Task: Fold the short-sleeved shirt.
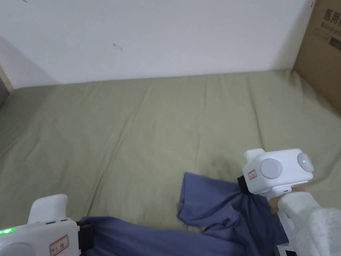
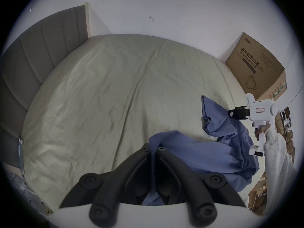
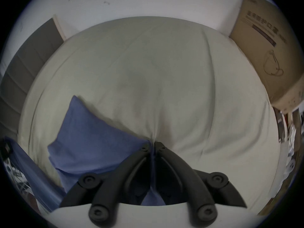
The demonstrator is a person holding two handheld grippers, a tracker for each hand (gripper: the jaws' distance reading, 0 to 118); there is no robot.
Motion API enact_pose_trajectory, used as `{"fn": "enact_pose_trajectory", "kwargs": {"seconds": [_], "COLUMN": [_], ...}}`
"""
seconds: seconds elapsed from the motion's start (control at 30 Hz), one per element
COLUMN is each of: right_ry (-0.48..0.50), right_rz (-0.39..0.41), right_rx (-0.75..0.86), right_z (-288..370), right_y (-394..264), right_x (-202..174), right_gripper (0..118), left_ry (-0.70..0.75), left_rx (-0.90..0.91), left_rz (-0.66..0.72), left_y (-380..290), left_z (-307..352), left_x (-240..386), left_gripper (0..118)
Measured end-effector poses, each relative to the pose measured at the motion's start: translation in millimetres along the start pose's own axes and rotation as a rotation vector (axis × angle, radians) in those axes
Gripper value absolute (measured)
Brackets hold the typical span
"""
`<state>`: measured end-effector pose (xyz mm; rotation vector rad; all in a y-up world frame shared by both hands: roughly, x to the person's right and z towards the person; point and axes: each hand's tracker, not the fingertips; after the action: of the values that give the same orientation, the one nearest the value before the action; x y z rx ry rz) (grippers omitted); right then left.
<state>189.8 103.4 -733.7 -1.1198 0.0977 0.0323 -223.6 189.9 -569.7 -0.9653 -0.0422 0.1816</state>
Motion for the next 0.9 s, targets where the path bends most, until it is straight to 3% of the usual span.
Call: {"fn": "enact_pose_trajectory", "kwargs": {"seconds": [0.1,0.37,0.47,0.67,0.77,0.9], "right_ry": [0.059,0.071,0.071,0.073,0.071,0.054], "right_rz": [-0.156,-0.247,-0.312,-0.314,-0.316,-0.321], "right_rx": [0.073,0.339,0.430,0.559,0.598,0.651], "right_z": [39,209,274,370,395,421], "right_y": [1,2,-2,-9,10,51], "right_x": [9,58,80,89,88,87], "right_gripper": [3,3,3,3,3,3], "left_ry": [-0.005,0.055,0.117,0.061,0.111,0.124], "left_rx": [0.015,0.156,0.194,0.295,0.364,0.411], "left_rz": [0.007,-0.013,-0.134,-0.154,-0.228,-0.213], "left_y": [3,31,60,119,149,195], "left_z": [18,80,93,143,168,189], "left_x": [-3,-17,-15,15,37,46], "left_gripper": [0,0,0,0,0,0]}}
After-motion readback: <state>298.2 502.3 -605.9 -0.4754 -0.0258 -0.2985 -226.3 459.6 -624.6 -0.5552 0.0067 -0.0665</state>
